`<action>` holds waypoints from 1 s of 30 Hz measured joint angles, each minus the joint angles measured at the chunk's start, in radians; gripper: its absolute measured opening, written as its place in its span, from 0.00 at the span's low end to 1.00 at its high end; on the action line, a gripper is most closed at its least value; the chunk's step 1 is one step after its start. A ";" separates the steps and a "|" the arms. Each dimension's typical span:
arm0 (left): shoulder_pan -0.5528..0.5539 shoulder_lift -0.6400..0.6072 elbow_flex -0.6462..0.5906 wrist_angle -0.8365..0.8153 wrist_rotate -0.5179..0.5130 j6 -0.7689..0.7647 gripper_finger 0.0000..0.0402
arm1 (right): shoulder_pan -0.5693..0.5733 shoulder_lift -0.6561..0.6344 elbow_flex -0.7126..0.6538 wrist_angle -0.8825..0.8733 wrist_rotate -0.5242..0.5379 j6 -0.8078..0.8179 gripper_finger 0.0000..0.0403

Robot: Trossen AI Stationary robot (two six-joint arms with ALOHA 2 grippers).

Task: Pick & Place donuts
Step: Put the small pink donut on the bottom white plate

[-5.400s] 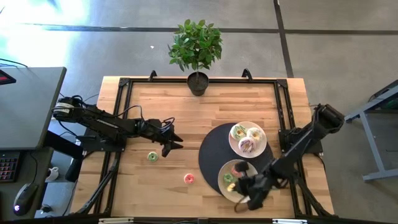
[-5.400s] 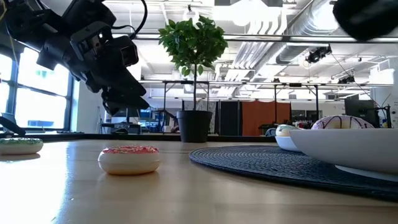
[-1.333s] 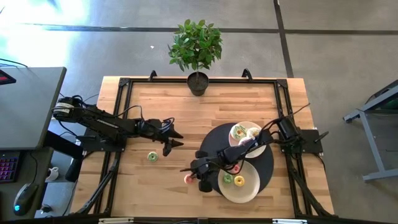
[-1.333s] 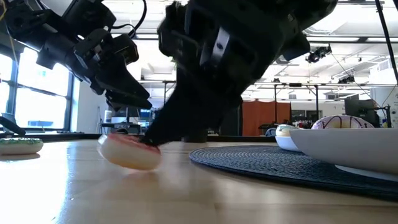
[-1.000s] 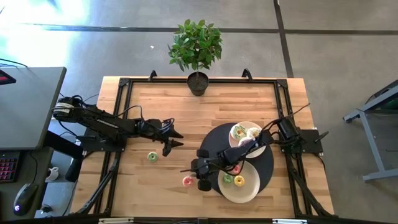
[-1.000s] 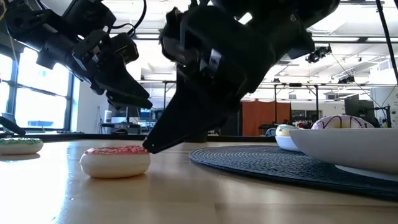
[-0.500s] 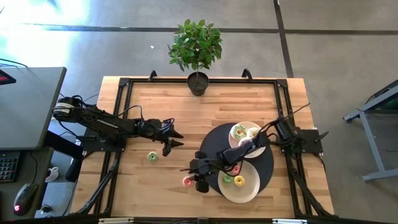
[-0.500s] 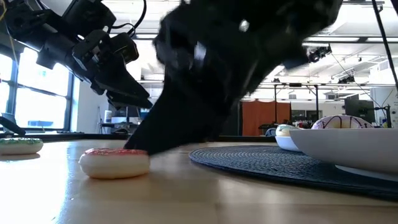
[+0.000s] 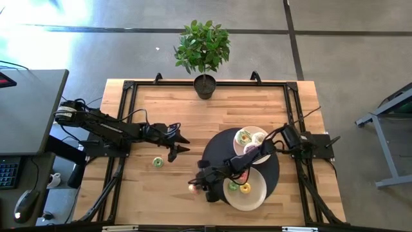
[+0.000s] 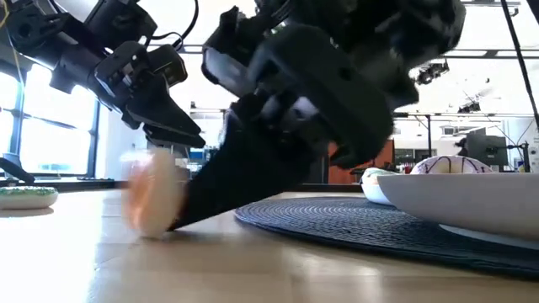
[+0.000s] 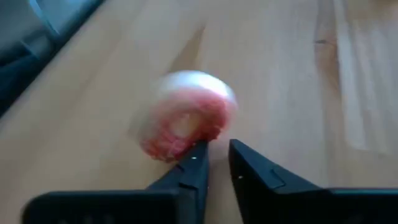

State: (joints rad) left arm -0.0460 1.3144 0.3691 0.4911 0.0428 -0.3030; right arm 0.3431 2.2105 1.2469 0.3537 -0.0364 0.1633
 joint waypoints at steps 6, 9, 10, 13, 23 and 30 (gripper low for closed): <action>0.000 0.000 0.000 0.005 -0.006 0.011 0.45 | -0.002 -0.088 -0.001 -0.205 0.008 -0.043 0.01; 0.000 0.000 0.000 0.009 -0.007 0.011 0.45 | -0.002 -0.115 -0.001 -0.199 0.042 -0.027 0.02; 0.000 0.000 0.000 0.008 -0.007 0.011 0.45 | -0.002 -0.124 0.000 -0.185 0.044 -0.035 0.01; 0.000 0.000 0.000 0.008 -0.006 0.011 0.45 | -0.002 -0.134 0.000 -0.124 0.042 -0.056 0.01; 0.000 0.000 0.000 0.007 -0.006 0.011 0.45 | 0.000 -0.133 0.001 -0.040 0.046 -0.157 0.18; 0.000 0.000 0.000 0.007 -0.006 0.011 0.45 | 0.000 -0.114 0.001 -0.136 0.091 -0.138 0.33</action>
State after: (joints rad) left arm -0.0460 1.3144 0.3691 0.4980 0.0368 -0.2924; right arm 0.3431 2.0965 1.2482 0.2172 0.0545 0.0254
